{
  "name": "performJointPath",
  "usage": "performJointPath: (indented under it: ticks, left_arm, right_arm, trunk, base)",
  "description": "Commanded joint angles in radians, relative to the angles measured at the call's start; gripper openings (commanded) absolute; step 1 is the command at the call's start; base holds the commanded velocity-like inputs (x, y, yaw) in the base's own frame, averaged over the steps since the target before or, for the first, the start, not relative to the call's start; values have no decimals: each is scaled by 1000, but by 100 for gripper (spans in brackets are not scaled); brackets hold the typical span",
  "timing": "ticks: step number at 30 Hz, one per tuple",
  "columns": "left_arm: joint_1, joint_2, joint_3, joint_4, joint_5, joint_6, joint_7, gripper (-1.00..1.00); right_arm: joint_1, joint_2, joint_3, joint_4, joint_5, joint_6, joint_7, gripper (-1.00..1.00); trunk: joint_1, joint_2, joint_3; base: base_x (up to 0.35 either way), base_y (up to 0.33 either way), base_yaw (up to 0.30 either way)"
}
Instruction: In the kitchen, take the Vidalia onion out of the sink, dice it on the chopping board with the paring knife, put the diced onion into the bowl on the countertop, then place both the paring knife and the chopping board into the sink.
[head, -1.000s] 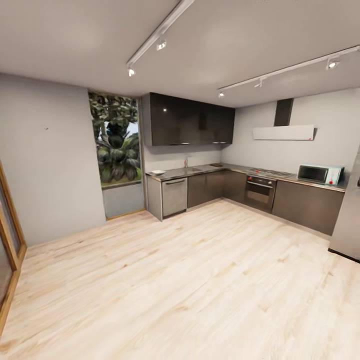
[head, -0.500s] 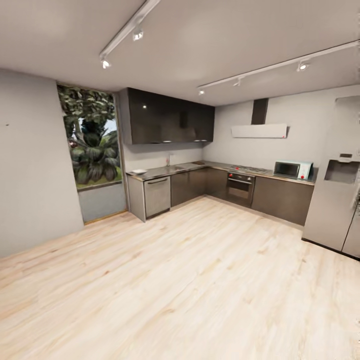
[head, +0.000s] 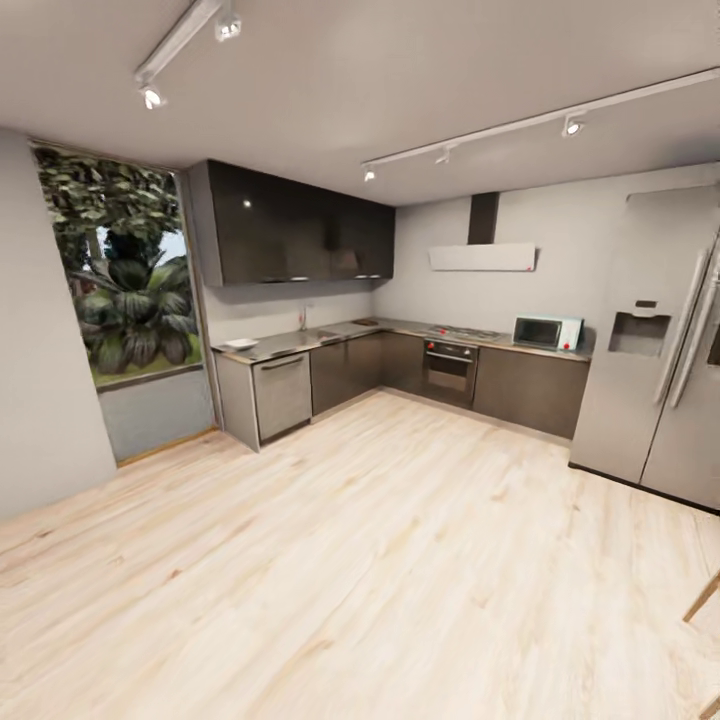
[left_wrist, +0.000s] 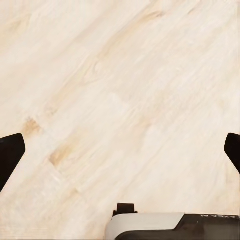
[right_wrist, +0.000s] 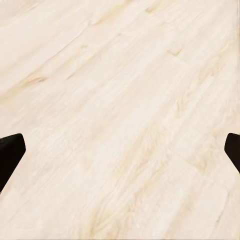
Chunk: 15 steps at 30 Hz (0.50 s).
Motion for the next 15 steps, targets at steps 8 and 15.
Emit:
performJointPath:
  ticks: [8, 15]
  left_arm:
    - [0, 0, 0, 1, 3, -2, 0, 100]
    - [0, 0, 0, 1, 3, -2, 0, 100]
  right_arm:
    - [-1, 0, 0, 1, 0, -3, -3, 100]
    - [-1, 0, 0, 1, 0, -3, -3, 100]
  trunk:
    - [1, -1, -9]
    - [1, -1, -16]
  base:
    - [320, 30, -228]
    - [326, 1, -227]
